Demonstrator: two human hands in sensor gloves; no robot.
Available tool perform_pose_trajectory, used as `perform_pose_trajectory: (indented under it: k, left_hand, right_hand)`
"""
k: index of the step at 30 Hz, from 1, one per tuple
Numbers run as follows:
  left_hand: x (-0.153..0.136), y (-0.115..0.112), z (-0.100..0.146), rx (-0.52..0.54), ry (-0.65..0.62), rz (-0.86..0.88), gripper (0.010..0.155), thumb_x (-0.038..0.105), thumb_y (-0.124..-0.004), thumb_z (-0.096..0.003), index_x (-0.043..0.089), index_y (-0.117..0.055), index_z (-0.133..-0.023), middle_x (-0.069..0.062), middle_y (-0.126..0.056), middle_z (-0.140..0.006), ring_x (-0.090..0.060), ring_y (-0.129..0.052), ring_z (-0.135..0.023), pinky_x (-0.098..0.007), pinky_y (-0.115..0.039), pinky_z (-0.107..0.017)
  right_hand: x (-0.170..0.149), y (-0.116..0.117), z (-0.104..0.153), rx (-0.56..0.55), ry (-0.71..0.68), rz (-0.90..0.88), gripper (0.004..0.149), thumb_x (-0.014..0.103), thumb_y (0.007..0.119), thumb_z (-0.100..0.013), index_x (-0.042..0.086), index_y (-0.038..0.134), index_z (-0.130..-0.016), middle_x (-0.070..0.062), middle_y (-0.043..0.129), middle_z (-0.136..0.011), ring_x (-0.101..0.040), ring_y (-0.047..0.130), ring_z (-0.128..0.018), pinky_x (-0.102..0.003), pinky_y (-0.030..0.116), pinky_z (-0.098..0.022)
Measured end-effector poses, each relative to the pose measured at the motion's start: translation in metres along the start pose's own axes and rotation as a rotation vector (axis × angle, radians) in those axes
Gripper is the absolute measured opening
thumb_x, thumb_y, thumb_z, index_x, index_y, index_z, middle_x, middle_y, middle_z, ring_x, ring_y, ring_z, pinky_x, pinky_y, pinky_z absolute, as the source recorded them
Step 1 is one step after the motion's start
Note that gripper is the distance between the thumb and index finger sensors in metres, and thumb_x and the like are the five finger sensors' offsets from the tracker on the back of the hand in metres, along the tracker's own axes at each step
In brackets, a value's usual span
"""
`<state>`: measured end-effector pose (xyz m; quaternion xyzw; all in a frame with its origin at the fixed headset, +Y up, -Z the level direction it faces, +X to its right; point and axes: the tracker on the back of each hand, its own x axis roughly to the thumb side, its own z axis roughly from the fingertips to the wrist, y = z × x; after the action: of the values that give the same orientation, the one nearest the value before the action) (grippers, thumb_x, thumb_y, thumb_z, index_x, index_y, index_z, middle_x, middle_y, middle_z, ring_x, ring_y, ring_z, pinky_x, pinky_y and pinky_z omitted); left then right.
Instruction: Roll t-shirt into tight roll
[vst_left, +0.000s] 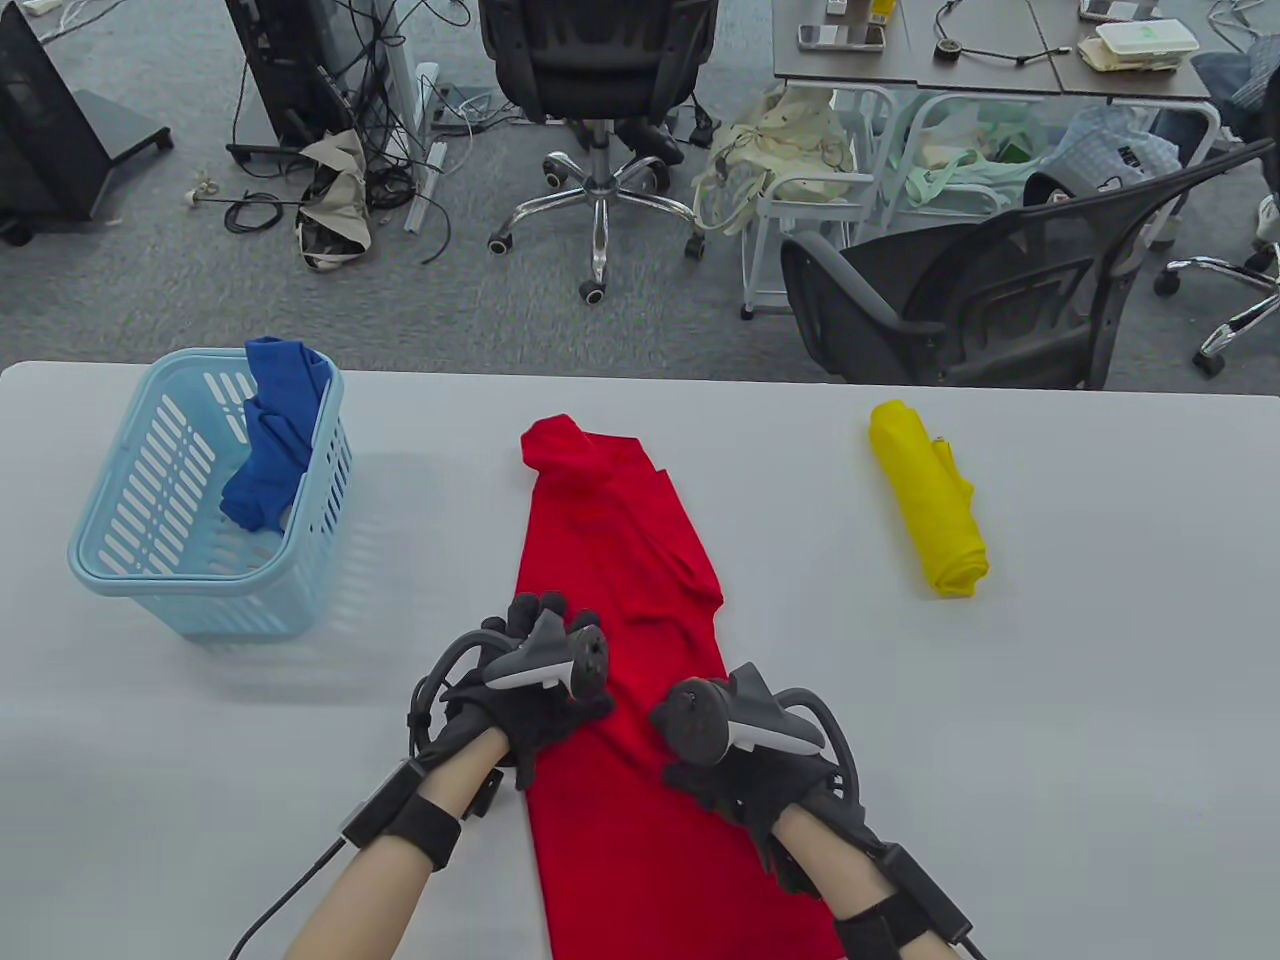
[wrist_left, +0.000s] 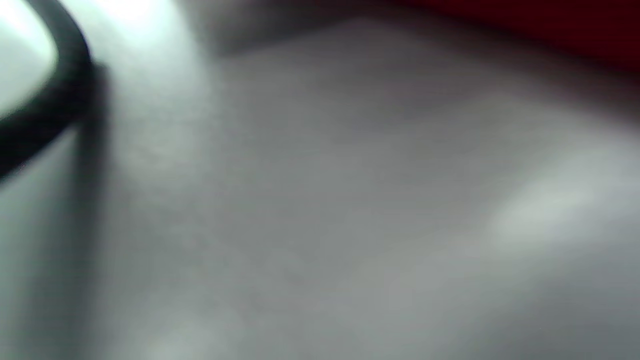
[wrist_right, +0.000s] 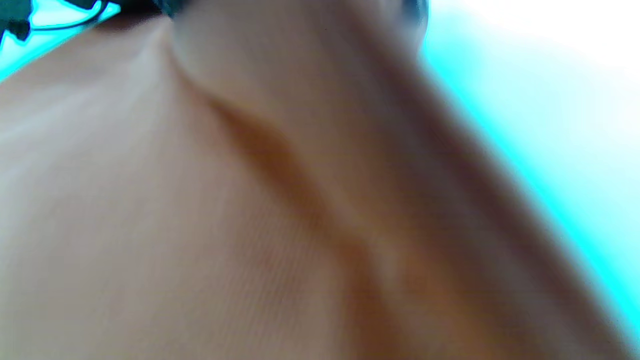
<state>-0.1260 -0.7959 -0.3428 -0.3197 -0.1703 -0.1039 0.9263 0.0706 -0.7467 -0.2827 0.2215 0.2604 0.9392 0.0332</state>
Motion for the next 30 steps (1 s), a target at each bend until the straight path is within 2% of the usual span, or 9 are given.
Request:
perform_pose_trajectory:
  k: [3,8,13,15,18,20,25,27,30]
  left_hand:
    - [0.011,-0.007,0.01,-0.024,-0.013,-0.05,0.086,0.07,-0.016,-0.0415,0.022,0.02,-0.103,-0.027,0.018,-0.11,-0.055,0.002,-0.104,-0.069,-0.021,-0.075]
    - [0.017,-0.015,0.019,-0.05,-0.03,-0.041,0.085,0.07,-0.015,-0.0411,0.023,0.022,-0.101,-0.025,0.023,-0.108,-0.055,0.006,-0.102,-0.069,-0.018,-0.074]
    - [0.018,-0.023,0.022,-0.053,-0.04,0.011,0.084,0.069,-0.013,-0.0404,0.023,0.026,-0.1,-0.023,0.028,-0.106,-0.053,0.013,-0.1,-0.069,-0.011,-0.072]
    - [0.017,-0.024,0.023,-0.058,-0.046,0.022,0.084,0.07,-0.013,-0.0407,0.024,0.026,-0.099,-0.023,0.029,-0.105,-0.053,0.015,-0.099,-0.069,-0.009,-0.071]
    - [0.017,-0.024,0.022,-0.066,-0.052,0.028,0.085,0.07,-0.013,-0.0409,0.023,0.027,-0.099,-0.023,0.031,-0.104,-0.053,0.016,-0.098,-0.069,-0.008,-0.07]
    - [0.017,-0.024,0.022,-0.069,-0.057,0.033,0.085,0.07,-0.013,-0.0411,0.023,0.028,-0.099,-0.023,0.031,-0.104,-0.053,0.017,-0.097,-0.069,-0.007,-0.07]
    - [0.017,-0.022,0.019,-0.079,-0.069,0.04,0.084,0.07,-0.014,-0.0415,0.024,0.028,-0.098,-0.023,0.033,-0.103,-0.053,0.019,-0.096,-0.071,-0.006,-0.069]
    - [0.018,-0.022,0.019,-0.077,-0.068,0.037,0.084,0.07,-0.014,-0.0414,0.023,0.028,-0.098,-0.023,0.032,-0.103,-0.053,0.019,-0.096,-0.071,-0.006,-0.069]
    - [0.016,-0.018,0.022,-0.03,-0.078,0.057,0.084,0.069,-0.017,-0.0442,0.024,0.023,-0.102,-0.023,0.027,-0.107,-0.053,0.014,-0.099,-0.071,-0.01,-0.07]
  right_hand:
    - [-0.014,-0.019,-0.002,-0.063,0.051,-0.064,0.058,0.042,0.061,-0.065,0.02,0.047,-0.117,-0.014,0.05,-0.121,-0.043,0.051,-0.111,-0.06,0.05,-0.073]
    - [-0.025,-0.043,-0.019,-0.114,0.152,0.012,0.058,0.038,0.059,-0.066,0.024,0.041,-0.118,-0.013,0.031,-0.125,-0.046,0.036,-0.114,-0.062,0.043,-0.075]
    - [-0.032,-0.047,-0.064,0.043,0.185,0.082,0.063,0.04,0.056,-0.066,0.027,0.025,-0.119,-0.011,0.008,-0.122,-0.047,0.012,-0.113,-0.065,0.031,-0.075]
    - [-0.046,-0.052,-0.077,0.062,0.307,0.155,0.063,0.044,0.052,-0.065,0.026,0.023,-0.119,-0.01,0.009,-0.123,-0.047,0.013,-0.113,-0.065,0.031,-0.075]
    - [-0.092,-0.065,-0.088,0.034,0.646,0.173,0.063,0.044,0.048,-0.065,0.016,0.032,-0.119,-0.013,0.017,-0.124,-0.049,0.02,-0.113,-0.065,0.033,-0.074]
    - [-0.109,-0.069,-0.086,0.084,0.678,0.075,0.064,0.044,0.049,-0.066,0.012,0.034,-0.119,-0.017,0.02,-0.123,-0.05,0.023,-0.112,-0.065,0.035,-0.074]
    - [-0.092,-0.079,-0.078,0.007,0.508,0.039,0.066,0.043,0.046,-0.066,0.014,0.022,-0.12,-0.018,0.011,-0.123,-0.05,0.017,-0.113,-0.065,0.033,-0.075]
    - [-0.077,-0.071,-0.084,0.061,0.293,-0.019,0.064,0.042,0.046,-0.066,0.019,0.018,-0.12,-0.014,0.009,-0.122,-0.047,0.015,-0.114,-0.064,0.032,-0.076]
    - [-0.069,-0.053,-0.095,0.13,0.277,-0.048,0.061,0.039,0.046,-0.066,0.018,0.022,-0.118,-0.015,0.014,-0.121,-0.045,0.019,-0.113,-0.062,0.038,-0.075]
